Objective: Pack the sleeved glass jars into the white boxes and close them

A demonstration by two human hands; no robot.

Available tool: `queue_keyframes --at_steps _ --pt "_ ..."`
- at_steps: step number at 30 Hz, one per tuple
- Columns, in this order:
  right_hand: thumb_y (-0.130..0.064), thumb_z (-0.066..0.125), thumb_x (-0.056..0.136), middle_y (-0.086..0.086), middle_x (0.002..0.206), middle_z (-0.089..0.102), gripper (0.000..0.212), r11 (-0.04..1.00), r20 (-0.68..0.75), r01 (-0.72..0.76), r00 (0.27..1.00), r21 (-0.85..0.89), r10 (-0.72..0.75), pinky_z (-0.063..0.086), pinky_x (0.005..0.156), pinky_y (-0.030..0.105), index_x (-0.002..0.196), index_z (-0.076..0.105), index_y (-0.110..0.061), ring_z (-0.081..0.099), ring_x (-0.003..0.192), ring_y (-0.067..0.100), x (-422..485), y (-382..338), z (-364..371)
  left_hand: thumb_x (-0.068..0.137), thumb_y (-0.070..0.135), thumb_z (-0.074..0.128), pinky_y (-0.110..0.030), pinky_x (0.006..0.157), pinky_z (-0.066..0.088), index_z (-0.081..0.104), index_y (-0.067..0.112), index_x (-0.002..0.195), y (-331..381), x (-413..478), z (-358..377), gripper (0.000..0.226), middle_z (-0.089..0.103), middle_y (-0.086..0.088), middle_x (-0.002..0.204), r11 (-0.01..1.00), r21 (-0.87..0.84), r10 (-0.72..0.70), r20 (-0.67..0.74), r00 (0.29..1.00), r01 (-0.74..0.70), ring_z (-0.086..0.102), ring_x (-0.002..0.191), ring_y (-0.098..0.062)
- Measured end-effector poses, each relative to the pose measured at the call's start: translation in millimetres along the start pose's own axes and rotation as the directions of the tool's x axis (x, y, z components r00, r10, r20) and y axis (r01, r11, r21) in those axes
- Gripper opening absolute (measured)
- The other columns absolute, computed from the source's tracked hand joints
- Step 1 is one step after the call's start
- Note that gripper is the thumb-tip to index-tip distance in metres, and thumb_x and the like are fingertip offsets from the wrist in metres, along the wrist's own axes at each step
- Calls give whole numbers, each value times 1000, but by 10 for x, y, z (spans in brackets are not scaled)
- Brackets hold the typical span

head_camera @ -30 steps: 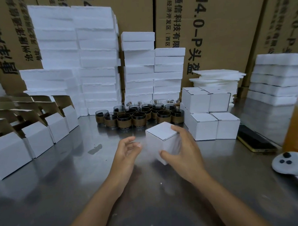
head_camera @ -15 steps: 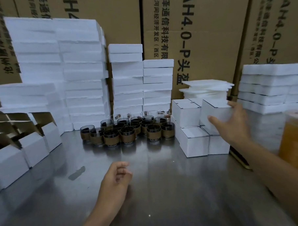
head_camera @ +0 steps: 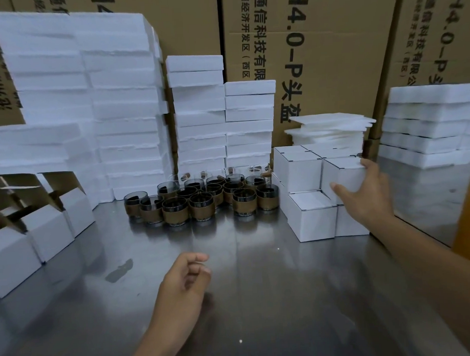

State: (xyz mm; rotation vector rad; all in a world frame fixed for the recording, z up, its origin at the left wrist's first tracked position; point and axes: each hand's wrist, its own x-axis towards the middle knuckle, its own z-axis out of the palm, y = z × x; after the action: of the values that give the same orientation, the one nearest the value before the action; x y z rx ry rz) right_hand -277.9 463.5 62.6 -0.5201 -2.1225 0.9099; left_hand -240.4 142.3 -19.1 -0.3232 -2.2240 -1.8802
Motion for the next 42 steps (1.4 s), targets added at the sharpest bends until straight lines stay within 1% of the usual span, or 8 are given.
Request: queue_keyframes --at_steps 5,10,15,18,23,29,35,42 --pt "-30 67 84 17 155 6 76 983 -44 97 993 -159 -105 10 115 48 146 25 -14 4 144 29 -126 -206 -79 88 4 57 -14 65 43 60 22 91 11 -3 3 18 64 -7 78 1000 -4 3 5 1000 -3 62 81 -24" --pt "-20 63 84 3 134 38 45 916 86 401 912 3 -400 27 102 28 126 46 -16 30 130 19 -497 -600 -47 89 3 55 -22 73 45 59 21 91 44 -11 0 19 63 -11 79 1000 -7 21 0 1000 -21 61 82 -27" --pt "-21 66 84 -7 95 63 15 908 437 291 804 302 -404 41 76 11 90 56 -30 58 87 5 -1130 -840 152 88 0 54 -24 70 46 59 21 87 82 -23 -17 21 63 -8 75 1000 -5 21 -30 999 -21 61 79 -26" --pt "-19 65 84 -9 85 66 18 919 512 233 773 318 -373 47 78 20 78 56 -34 61 82 5 -1530 -774 386 88 -2 53 -15 64 45 59 20 85 101 -37 -44 23 62 -6 73 1000 -18 8 -55 998 -9 61 73 -20" --pt "-10 64 83 -13 76 59 32 921 446 322 807 219 -387 36 66 3 69 50 -35 53 73 -3 -1835 -575 556 87 -3 51 -14 63 44 59 21 83 121 -95 -95 25 61 -5 72 1000 -20 18 -72 997 -19 58 71 -18" --pt "-11 62 85 -5 82 62 11 910 435 404 806 90 -401 41 69 28 80 61 -21 57 83 16 -1782 -494 479 89 2 50 -17 66 44 56 27 81 118 -147 -136 27 59 -1 73 1000 13 16 -71 997 -15 58 74 -17" --pt "-11 62 85 -7 76 59 11 890 490 454 765 51 -418 34 58 17 78 60 -20 53 71 7 -1799 -520 479 90 5 50 -9 58 41 57 27 84 125 -201 -221 25 58 2 76 999 -29 11 -114 993 -15 56 72 -12" --pt "-11 63 85 -4 74 60 8 899 495 436 776 24 -390 34 57 27 83 62 -19 51 66 8 -1800 -548 479 88 2 53 -10 58 42 58 27 81 159 -159 -899 27 61 -2 80 999 -43 15 -256 967 -27 58 78 -17"
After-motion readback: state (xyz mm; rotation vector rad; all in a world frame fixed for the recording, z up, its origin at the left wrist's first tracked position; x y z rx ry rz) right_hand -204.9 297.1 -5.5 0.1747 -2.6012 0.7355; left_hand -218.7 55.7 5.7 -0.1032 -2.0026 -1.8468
